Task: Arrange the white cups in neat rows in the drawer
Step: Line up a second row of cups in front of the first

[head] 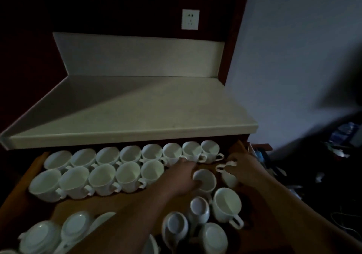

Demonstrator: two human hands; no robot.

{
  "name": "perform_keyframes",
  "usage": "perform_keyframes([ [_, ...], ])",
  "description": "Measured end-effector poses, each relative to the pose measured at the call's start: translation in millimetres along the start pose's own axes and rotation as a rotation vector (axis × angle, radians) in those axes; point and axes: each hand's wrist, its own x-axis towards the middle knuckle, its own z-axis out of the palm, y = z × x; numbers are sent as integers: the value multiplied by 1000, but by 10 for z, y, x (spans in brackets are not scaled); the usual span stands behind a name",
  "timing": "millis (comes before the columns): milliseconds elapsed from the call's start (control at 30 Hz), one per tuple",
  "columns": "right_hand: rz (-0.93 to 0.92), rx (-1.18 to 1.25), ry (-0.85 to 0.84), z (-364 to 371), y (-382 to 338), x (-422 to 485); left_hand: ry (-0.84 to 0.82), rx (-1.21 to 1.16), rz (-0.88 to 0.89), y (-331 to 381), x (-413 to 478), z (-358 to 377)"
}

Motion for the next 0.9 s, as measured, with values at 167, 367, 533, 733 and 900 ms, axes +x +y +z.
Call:
perform_keyframes([
  [167,-79,-55,2,-224,450,107,1,14,-58,263,304,393],
  [367,-271,-361,-24,-79,678,412,-45,197,-101,416,353,515],
  [533,-294,-709,-35,134,728,570,-11,234,-114,433,379,601],
  [733,-301,-835,44,285,761,597,-16,86,-216,338,388,616],
  [900,-372,-788,68,252,734,604,-20,66,-305,236,352,502],
])
